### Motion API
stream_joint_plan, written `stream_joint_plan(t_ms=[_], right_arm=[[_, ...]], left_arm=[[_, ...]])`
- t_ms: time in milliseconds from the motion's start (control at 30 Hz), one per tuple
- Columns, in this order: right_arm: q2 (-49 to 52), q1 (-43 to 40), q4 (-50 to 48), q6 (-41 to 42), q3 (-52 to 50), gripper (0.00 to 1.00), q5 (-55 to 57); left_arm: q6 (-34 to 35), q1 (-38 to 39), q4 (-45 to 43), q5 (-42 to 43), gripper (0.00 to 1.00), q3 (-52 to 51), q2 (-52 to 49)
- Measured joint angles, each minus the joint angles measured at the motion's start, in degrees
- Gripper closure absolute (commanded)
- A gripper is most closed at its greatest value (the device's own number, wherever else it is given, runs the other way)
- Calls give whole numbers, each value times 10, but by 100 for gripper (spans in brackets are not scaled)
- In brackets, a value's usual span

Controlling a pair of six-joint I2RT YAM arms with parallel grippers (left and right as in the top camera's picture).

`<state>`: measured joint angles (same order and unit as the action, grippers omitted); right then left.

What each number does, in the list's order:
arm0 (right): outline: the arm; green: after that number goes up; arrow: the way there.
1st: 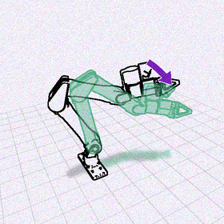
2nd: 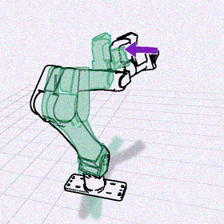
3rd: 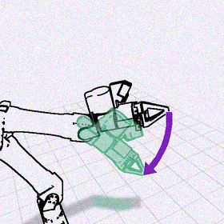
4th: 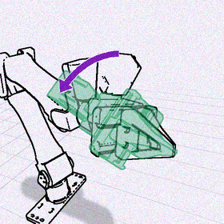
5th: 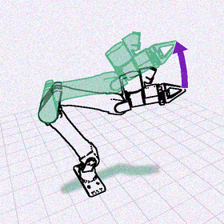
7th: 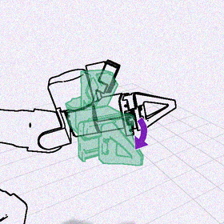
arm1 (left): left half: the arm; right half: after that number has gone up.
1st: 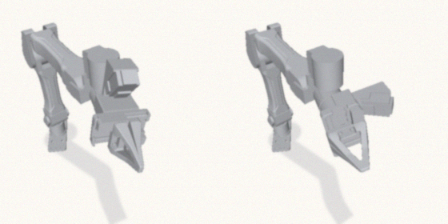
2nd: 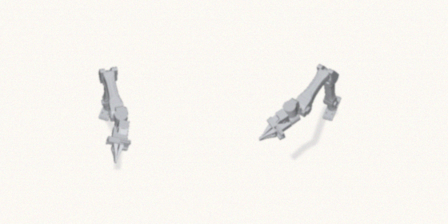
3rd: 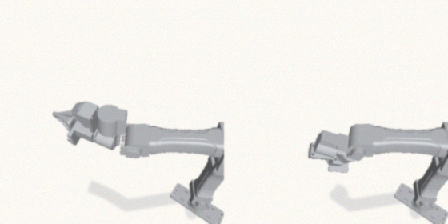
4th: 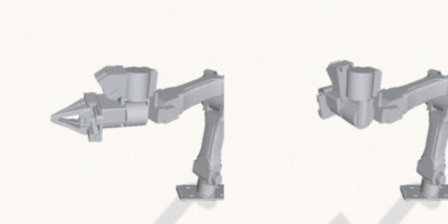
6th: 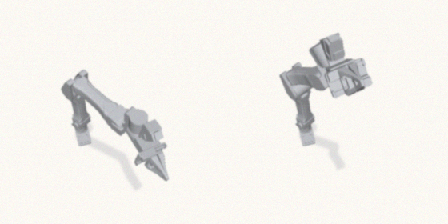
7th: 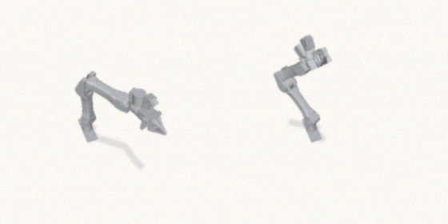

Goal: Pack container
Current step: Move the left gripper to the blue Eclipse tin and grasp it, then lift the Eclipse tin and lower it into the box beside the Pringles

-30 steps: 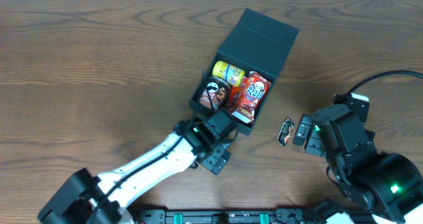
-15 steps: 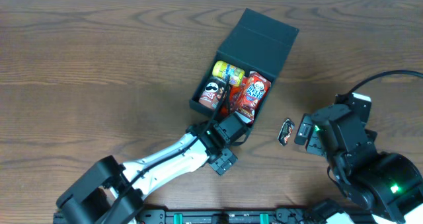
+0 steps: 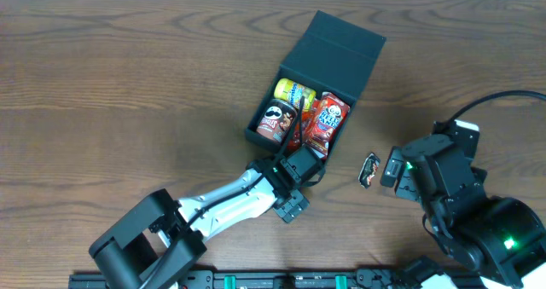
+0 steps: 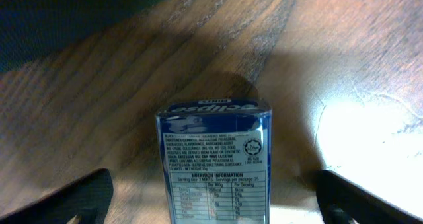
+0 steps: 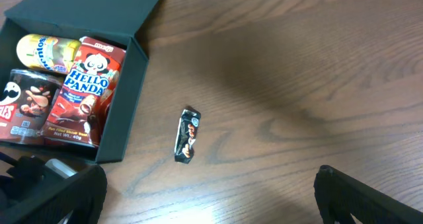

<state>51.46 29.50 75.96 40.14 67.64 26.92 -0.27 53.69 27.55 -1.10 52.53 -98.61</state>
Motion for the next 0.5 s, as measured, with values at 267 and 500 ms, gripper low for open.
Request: stream_joint_plan(t_ms=[267, 500], right_arm=[[0, 0, 0, 0, 0, 1, 2], [0, 0, 0, 0, 0, 1, 2]], left_arm=[[-7, 0, 0, -3, 31, 0, -1], [-6, 0, 0, -4, 57, 0, -1]])
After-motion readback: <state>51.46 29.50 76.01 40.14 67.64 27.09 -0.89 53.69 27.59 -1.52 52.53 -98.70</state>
